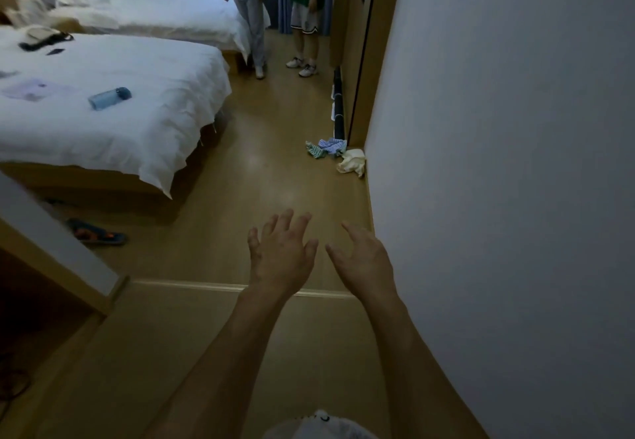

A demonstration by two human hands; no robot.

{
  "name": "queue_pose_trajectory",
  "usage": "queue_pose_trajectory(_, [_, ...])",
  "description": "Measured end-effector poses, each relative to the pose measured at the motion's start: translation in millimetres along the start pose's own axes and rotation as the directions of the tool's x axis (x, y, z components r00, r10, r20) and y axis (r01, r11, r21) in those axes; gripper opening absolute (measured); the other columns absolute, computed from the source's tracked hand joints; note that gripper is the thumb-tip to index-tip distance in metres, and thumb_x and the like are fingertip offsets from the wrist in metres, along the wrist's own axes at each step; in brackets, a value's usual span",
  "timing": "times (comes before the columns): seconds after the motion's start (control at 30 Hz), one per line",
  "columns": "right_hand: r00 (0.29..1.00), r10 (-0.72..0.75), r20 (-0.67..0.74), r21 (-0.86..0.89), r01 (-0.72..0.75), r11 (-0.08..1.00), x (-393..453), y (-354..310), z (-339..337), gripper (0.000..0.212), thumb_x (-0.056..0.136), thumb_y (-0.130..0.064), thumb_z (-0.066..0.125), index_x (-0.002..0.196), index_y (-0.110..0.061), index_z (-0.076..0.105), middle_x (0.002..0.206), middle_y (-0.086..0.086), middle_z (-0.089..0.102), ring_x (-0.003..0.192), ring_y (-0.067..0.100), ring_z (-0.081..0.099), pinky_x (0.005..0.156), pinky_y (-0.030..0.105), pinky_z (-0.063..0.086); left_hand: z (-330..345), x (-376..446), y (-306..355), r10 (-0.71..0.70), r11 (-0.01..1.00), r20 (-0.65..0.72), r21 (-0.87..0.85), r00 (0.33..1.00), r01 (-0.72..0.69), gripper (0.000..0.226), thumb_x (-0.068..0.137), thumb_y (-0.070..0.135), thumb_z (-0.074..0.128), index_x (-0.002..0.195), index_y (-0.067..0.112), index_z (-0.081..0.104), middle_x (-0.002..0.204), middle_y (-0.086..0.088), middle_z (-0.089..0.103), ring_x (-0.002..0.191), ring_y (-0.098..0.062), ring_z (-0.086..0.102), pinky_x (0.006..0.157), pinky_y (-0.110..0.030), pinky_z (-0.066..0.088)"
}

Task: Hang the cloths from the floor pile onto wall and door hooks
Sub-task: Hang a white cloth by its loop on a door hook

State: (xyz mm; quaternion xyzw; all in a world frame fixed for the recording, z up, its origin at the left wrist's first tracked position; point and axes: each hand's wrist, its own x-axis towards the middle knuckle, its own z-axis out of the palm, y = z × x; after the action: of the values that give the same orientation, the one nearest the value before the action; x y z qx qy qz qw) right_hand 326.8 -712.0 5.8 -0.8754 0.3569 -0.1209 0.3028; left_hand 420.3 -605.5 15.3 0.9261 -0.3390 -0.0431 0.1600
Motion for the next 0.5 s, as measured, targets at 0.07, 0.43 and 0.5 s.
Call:
queue_pose_trajectory(0.07, [1.0,-0.018,0.01,-0.009,0.018,1.0,35,3,-4,0.059,0.092,-0.047,0.054,0.145,-0.023,0.04,0.146,0.001,0.045,0.133,0.02,0.042,0.109,0.035,0.036,2,30,7,-0.017,1.0,-0.006,0.001,1.0,0.017,0.052,0.098,0.046,0.039,0.148,0.036,0.028,0.158,0.003,0.024,0.145,-0.02,0.021,0.116,-0.052,0.014])
queue_pose_trajectory(0.43, [1.0,-0.001,0.021,-0.026,0.001,1.0,192,18,7,0.06,0.091,-0.047,0.055,0.145,-0.023,0.04,0.147,0.001,0.044,0.134,0.019,0.041,0.109,0.034,0.035,31,194,11,-0.008,1.0,0.053,-0.026,0.999,0.01,0.054,0.098,0.047,0.039,0.149,0.035,0.027,0.159,0.002,0.023,0.145,-0.022,0.021,0.116,-0.053,0.014])
queue_pose_trajectory(0.5, [1.0,0.011,0.009,-0.036,-0.011,0.999,226,16,13,0.061,0.092,-0.047,0.055,0.145,-0.023,0.04,0.147,0.001,0.044,0.134,0.018,0.04,0.109,0.033,0.034,36,232,7,0.009,0.999,0.053,-0.037,0.999,-0.007,0.053,0.098,0.047,0.04,0.149,0.035,0.027,0.158,0.002,0.024,0.145,-0.022,0.022,0.116,-0.053,0.015])
